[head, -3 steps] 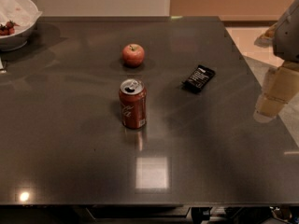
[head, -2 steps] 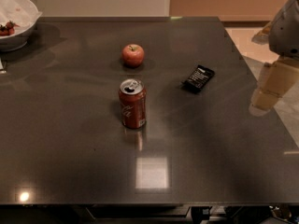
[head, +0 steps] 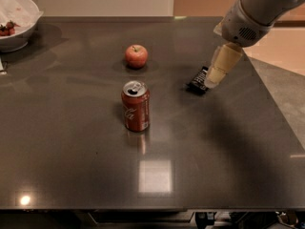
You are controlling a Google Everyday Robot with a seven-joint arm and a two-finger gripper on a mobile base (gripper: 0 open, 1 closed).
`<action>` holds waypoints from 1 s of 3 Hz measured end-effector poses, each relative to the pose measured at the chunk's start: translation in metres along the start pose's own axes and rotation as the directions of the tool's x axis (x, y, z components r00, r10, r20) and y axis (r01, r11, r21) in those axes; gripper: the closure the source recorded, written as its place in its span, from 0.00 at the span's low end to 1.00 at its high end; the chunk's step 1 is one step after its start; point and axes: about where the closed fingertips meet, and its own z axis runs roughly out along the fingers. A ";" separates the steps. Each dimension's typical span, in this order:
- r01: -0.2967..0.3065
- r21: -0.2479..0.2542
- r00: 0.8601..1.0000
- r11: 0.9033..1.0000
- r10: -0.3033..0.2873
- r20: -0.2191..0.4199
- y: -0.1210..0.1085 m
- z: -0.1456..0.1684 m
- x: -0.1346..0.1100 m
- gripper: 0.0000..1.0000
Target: Pick apple
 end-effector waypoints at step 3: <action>-0.037 -0.048 0.987 0.998 0.044 0.154 -0.081 0.104 -0.078 0.00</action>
Offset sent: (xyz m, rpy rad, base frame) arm 0.1394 0.0844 -0.0388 0.1970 -0.0163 0.0343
